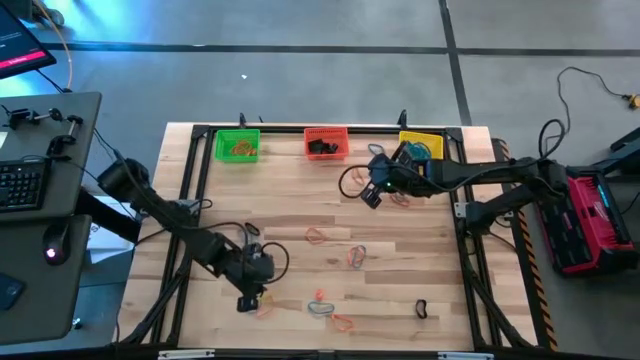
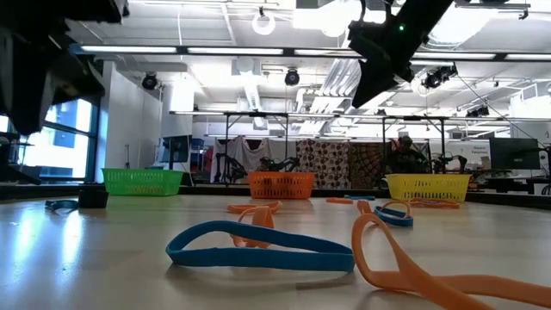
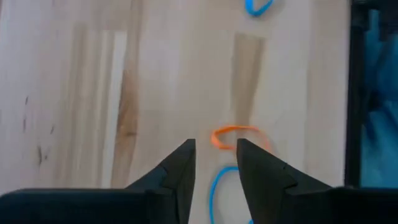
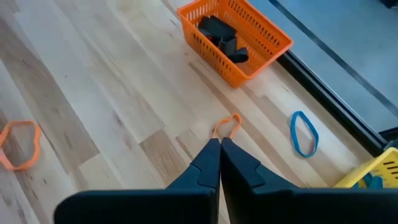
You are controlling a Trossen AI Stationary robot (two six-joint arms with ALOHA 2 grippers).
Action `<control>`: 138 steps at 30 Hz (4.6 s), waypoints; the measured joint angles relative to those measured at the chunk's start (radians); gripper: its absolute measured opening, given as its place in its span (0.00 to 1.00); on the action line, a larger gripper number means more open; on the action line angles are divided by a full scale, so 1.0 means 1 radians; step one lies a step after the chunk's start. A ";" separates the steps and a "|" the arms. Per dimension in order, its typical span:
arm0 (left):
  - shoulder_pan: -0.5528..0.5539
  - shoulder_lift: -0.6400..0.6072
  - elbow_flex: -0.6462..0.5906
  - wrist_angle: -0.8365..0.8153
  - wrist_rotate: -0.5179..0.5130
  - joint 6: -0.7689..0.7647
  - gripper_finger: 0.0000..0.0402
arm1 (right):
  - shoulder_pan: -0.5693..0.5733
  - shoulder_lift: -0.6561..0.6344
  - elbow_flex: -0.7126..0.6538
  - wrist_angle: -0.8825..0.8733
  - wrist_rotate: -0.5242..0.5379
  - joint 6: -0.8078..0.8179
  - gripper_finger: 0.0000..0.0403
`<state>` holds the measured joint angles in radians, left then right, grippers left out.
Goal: Sort rubber bands into baskets
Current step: Put the orange rubber band into the green bin
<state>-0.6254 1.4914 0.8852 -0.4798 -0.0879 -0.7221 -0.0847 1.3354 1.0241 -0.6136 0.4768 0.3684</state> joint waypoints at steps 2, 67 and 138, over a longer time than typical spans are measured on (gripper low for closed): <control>0.001 0.014 0.000 0.003 -0.001 -0.017 0.29 | 0.006 0.000 0.000 -0.001 0.002 -0.004 0.00; 0.001 0.220 -0.001 0.124 0.200 -0.174 0.20 | 0.007 0.000 0.000 0.011 -0.016 -0.148 0.00; 1.578 0.039 0.188 -0.337 -0.124 0.877 0.00 | 0.007 0.000 0.000 0.057 -0.006 -0.107 0.00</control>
<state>0.9525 1.5307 1.0733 -0.8166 -0.2123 0.1547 -0.0776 1.3357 1.0237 -0.5568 0.4709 0.2611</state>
